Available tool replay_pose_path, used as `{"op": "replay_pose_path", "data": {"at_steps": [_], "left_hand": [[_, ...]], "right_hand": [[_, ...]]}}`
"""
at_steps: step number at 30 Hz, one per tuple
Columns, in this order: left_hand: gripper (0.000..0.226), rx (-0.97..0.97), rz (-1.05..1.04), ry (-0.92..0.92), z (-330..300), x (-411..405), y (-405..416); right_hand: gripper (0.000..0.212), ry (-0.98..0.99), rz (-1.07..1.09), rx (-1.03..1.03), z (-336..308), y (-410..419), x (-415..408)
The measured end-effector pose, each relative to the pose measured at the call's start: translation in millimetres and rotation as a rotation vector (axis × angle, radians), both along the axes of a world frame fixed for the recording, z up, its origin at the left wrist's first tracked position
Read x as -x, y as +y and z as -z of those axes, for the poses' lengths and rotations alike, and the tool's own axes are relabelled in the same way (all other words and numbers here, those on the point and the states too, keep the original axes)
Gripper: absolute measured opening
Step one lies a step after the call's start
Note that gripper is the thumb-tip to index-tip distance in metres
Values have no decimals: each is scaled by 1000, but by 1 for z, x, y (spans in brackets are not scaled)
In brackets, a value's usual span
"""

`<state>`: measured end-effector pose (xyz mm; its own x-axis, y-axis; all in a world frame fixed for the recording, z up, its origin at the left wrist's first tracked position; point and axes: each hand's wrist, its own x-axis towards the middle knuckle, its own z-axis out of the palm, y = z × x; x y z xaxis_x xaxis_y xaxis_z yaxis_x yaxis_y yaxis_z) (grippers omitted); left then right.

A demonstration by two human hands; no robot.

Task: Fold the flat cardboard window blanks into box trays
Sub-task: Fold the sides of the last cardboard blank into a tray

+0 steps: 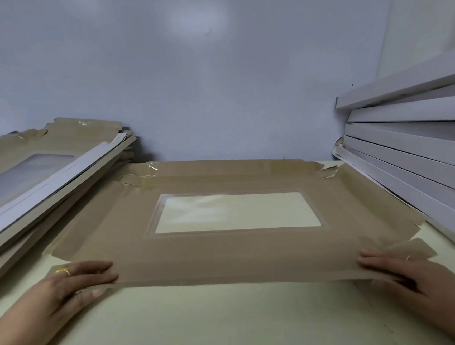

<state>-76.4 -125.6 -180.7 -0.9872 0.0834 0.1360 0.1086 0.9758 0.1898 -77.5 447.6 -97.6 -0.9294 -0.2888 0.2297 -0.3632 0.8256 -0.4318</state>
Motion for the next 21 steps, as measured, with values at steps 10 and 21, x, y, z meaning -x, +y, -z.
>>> {"op": "replay_pose_path", "data": {"at_steps": [10,21], "left_hand": [[19,-48,-85,248,-41,-7,34],[40,177,38,324,-78,-19,117]], "right_hand": [[35,297,272,-87,-4,-18,16],[39,380,52,-384,-1,-58,24]]}}
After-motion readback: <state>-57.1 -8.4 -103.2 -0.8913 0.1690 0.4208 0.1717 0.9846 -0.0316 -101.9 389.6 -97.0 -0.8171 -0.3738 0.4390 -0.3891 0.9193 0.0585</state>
